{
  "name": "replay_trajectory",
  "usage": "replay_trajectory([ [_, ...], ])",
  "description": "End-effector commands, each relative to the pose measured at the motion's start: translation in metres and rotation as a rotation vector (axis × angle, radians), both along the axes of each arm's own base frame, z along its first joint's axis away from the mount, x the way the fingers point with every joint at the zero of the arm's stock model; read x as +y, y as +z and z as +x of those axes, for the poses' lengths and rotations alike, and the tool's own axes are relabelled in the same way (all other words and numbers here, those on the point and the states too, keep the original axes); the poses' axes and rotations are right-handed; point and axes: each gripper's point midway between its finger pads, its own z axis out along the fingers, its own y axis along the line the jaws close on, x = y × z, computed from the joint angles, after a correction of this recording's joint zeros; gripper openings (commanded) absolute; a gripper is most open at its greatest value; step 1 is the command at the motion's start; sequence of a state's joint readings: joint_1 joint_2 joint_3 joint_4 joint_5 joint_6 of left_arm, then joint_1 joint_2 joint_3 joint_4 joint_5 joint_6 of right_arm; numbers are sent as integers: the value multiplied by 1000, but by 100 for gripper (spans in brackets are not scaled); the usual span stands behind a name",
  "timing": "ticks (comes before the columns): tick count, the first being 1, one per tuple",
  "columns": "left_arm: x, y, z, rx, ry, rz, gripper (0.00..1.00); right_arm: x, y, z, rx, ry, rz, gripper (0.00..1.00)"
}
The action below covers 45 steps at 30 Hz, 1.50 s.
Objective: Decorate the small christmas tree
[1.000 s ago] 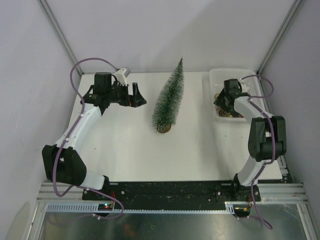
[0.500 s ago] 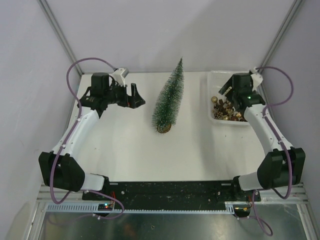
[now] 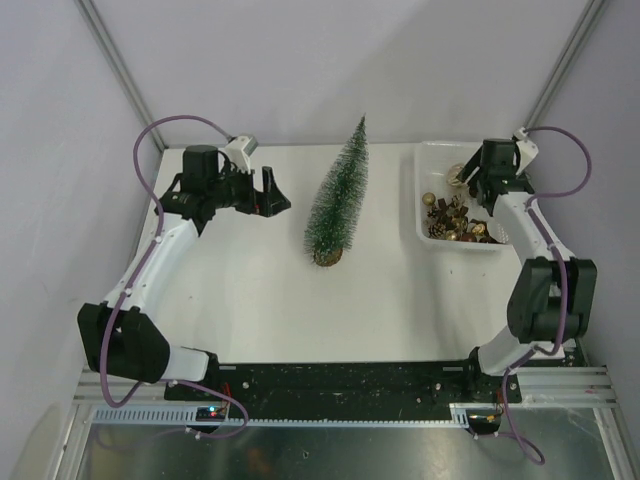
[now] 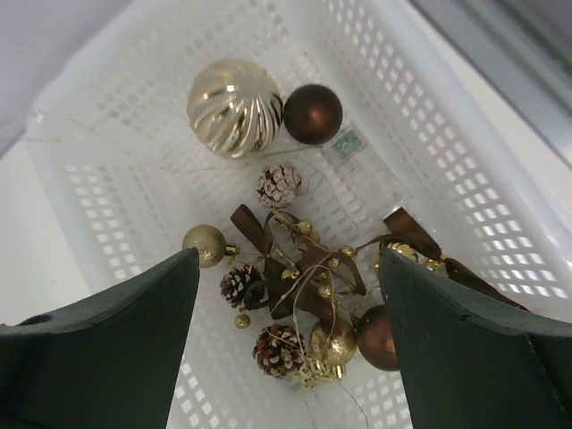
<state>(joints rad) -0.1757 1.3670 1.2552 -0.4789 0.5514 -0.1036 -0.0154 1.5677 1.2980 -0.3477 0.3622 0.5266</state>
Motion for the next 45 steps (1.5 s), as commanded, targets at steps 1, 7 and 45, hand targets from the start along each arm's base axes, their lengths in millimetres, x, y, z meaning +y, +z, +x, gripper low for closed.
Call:
replay_trajectory([
  [1, 1, 0, 7, -25, -10, 8, 100, 12, -7, 34, -48, 58, 55, 86],
  [7, 2, -9, 11, -8, -10, 17, 100, 20, -37, 58, -12, 73, 91, 87],
  [45, 0, -26, 27, 20, -3, 26, 100, 52, -145, 119, 262, 193, -45, 66],
])
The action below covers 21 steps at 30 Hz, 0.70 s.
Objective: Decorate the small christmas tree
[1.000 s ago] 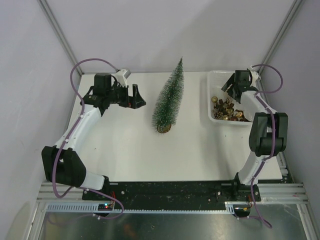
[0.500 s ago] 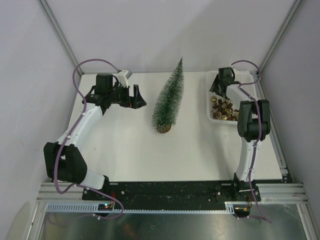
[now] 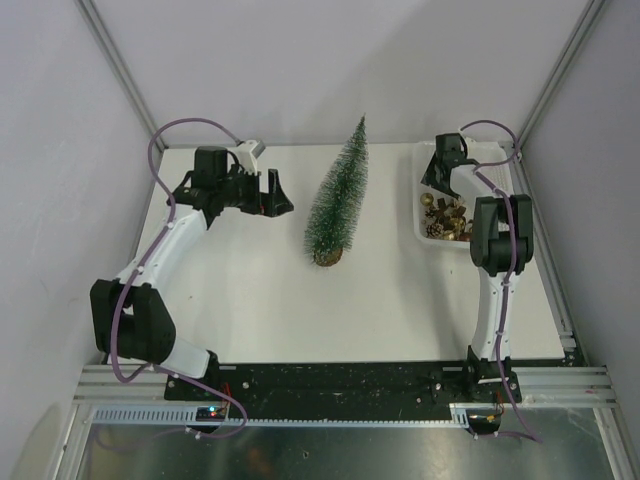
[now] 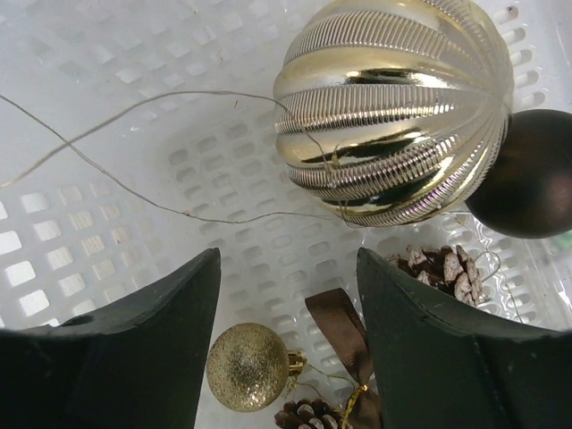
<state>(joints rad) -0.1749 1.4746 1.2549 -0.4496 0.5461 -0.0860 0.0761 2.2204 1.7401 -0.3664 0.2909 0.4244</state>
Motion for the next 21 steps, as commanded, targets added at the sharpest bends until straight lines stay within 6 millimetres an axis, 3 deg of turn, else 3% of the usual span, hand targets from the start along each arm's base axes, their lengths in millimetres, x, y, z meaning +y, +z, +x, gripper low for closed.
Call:
replay_trajectory([
  [1, 2, 10, 9, -47, 0, -3, 100, -7, -2, 8, 3, -16, -14, 65],
  [7, 1, 10, 11, -44, 2, -8, 100, -11, -11, 5, 26, -26, 2, 56],
  [9, 0, 11, 11, -44, 3, -11, 100, -12, -11, 3, 30, -31, 6, 44],
  [12, 0, 11, 11, -41, 4, -14, 100, -14, -4, -1, 22, -41, 10, 14],
  [15, 1, 10, 9, -40, 5, -12, 100, -16, 14, -4, -15, -46, 16, 2],
  [21, 1, 12, 7, -47, 4, -12, 100, -16, 67, -16, -129, -40, 55, 0],
])
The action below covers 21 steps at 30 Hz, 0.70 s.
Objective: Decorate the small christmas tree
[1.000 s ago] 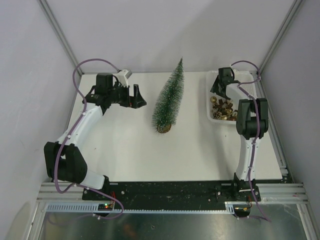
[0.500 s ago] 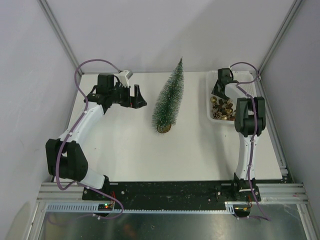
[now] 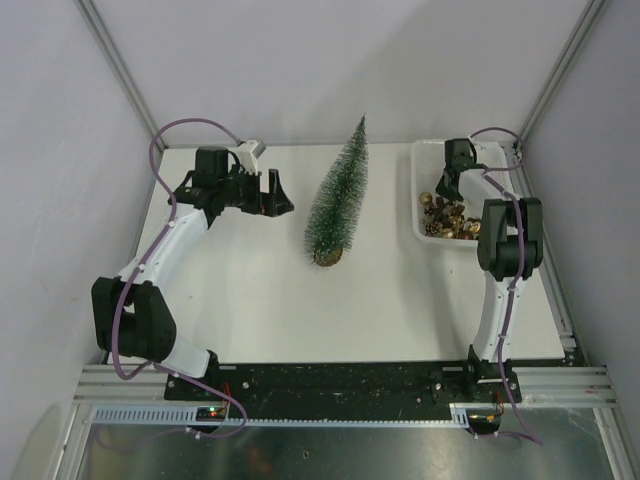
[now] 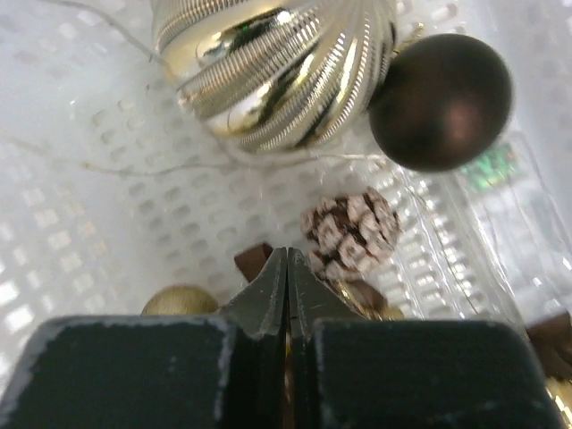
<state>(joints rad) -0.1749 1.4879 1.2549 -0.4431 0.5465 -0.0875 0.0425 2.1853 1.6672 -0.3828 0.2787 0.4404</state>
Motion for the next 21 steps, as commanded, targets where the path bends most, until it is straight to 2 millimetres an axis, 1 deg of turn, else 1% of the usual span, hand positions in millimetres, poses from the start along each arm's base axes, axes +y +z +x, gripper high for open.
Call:
replay_trajectory([
  [1, 2, 16, 4, -55, 3, -12, 100, 1, 86, 2, -197, -4, 39, 0],
  [5, 1, 18, 3, -57, -1, -18, 100, 2, 125, -14, -272, 3, 47, 0],
  [7, 0, 20, 2, -62, -4, -20, 100, 2, 137, -24, -294, 8, 48, 0],
  [8, 1, 20, 1, -63, -4, -19, 100, 1, 140, -30, -292, 13, 42, 0],
  [9, 1, 21, 1, -66, -5, -21, 100, 0, 140, -36, -285, 15, 36, 2],
  [11, 1, 22, 0, -70, -6, -21, 100, -3, 134, -47, -249, 15, 14, 20],
  [12, 1, 23, 0, -71, -6, -21, 100, -5, 128, -55, -216, 2, 2, 31],
  [14, 1, 23, 0, -72, -7, -22, 100, -6, 116, -68, -156, -17, 11, 44],
  [16, 1, 23, -2, -73, -7, -22, 100, 2, 107, -79, -122, -15, 29, 50],
  [17, 1, 24, -2, -74, -9, -22, 100, 7, 106, -83, -118, -13, 39, 52],
  [21, 1, 22, -4, -76, -9, -19, 100, 28, 103, -89, -120, 9, 90, 54],
])
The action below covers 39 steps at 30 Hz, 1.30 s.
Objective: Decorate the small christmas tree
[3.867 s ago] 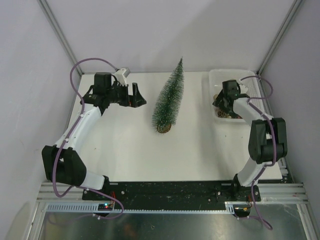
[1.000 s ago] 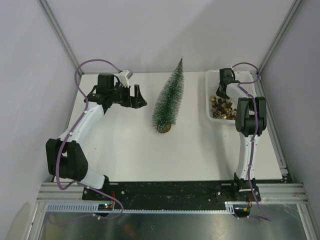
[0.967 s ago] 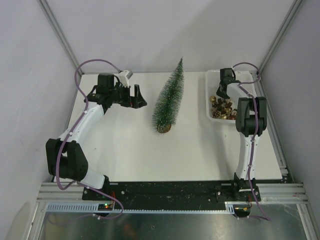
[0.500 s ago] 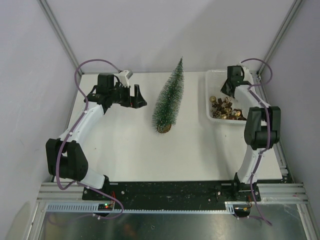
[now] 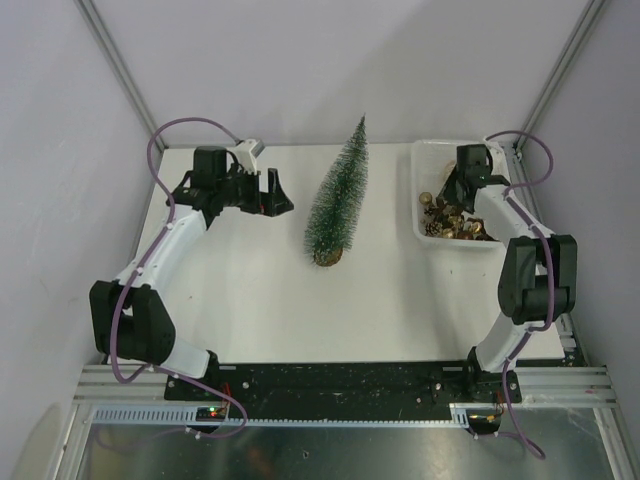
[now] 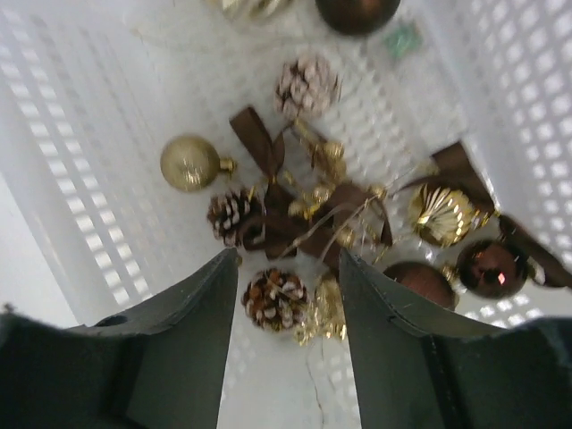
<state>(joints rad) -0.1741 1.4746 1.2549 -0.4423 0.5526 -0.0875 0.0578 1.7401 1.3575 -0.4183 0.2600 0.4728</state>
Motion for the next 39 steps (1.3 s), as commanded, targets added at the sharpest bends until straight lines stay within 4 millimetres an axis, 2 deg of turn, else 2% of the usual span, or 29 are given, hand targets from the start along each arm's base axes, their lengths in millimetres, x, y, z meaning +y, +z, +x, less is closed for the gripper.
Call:
replay_trajectory([
  [1, 2, 17, -3, -66, -6, -11, 100, 23, 10, -10, -13, 8, 57, 54],
  [4, 3, 16, -4, -70, -5, -4, 100, 29, 3, -9, -3, 0, 86, 54],
  [9, 6, 14, -5, -76, -1, 11, 100, 27, -14, -9, 33, -36, 88, 53],
  [14, 6, 12, -4, -75, -1, 15, 100, 15, -26, -8, 51, -82, 37, 50],
  [20, 5, 11, -2, -67, 0, 11, 100, -1, -28, -4, 38, -131, -10, 48],
  [26, 5, 9, -1, -57, 4, 10, 100, -10, -33, 6, 16, -155, -19, 42],
  [32, 6, 8, 0, -57, 9, 12, 100, -13, -41, 12, 9, -161, -17, 24],
  [34, 6, 8, 0, -57, 9, 12, 100, -14, -39, 14, 2, -163, -16, 13],
  [36, 6, 8, 0, -57, 11, 14, 100, -13, -33, 15, -14, -159, -12, 4],
  [39, 6, 10, 0, -60, 11, 13, 100, -11, -10, 15, -61, -147, 6, 0],
])
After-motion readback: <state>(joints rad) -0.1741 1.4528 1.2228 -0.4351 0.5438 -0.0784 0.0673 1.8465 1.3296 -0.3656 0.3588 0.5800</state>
